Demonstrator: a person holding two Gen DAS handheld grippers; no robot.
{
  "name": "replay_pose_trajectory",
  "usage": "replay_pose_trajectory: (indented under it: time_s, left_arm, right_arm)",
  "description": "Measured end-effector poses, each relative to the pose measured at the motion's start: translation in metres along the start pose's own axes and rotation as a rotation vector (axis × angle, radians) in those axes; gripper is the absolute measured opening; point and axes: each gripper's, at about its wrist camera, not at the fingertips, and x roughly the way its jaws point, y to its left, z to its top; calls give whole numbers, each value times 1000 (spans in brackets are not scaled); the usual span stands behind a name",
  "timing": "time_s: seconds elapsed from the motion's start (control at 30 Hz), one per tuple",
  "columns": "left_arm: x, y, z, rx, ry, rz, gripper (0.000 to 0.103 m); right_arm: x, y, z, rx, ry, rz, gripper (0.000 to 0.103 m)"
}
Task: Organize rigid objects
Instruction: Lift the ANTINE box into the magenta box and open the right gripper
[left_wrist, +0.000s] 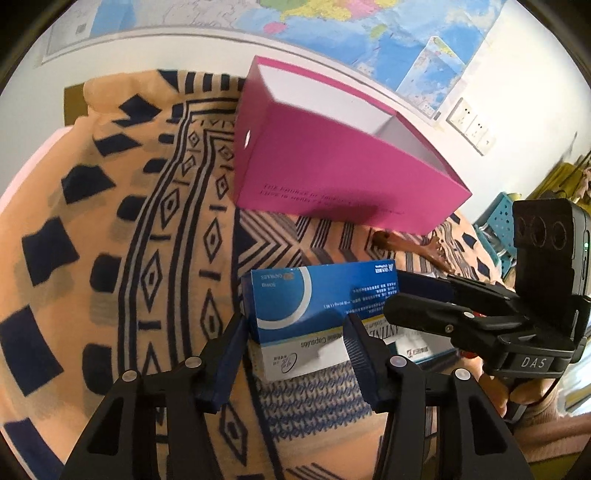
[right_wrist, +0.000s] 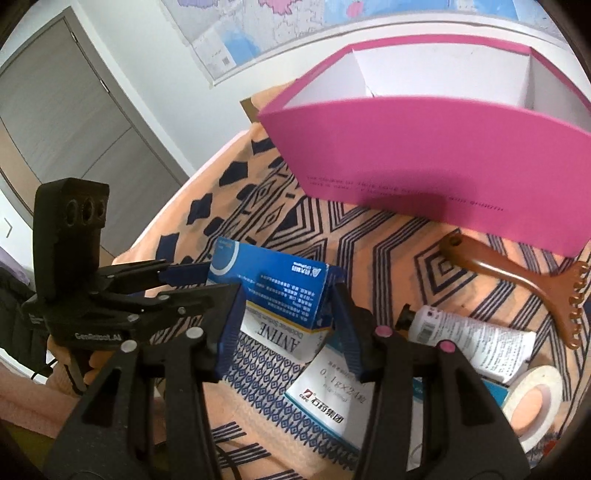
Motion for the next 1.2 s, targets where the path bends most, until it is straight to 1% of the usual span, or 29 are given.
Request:
replay_pose_trajectory:
  time_s: [0.2,0.27,0.43,0.6,0.97,1.2]
  left_arm:
    - [-4,-12,14,22,-31,-3,54]
    - [-3,-14,18,24,-32,-17,54]
    - [-2,-23,24,44,-33,-25,54]
    - [-6,-30,32,64,-53,-35,54]
    - [-12,-58,52,132,-101,-66,54]
    - [-13,-76,70,178,-122,-58,54]
  right_arm:
    - [-16,-3,6,2,-42,-8,51]
    - [-21,-5,8,2,-59,-18,51]
    - [-32,-8,11,11,-93,-19,51]
    - [-44,-9,15,5,-121,-28,51]
    - [-74,-17,24,9,-196,-66,51]
    - [-90,-21,38,-4,-243,-93,51]
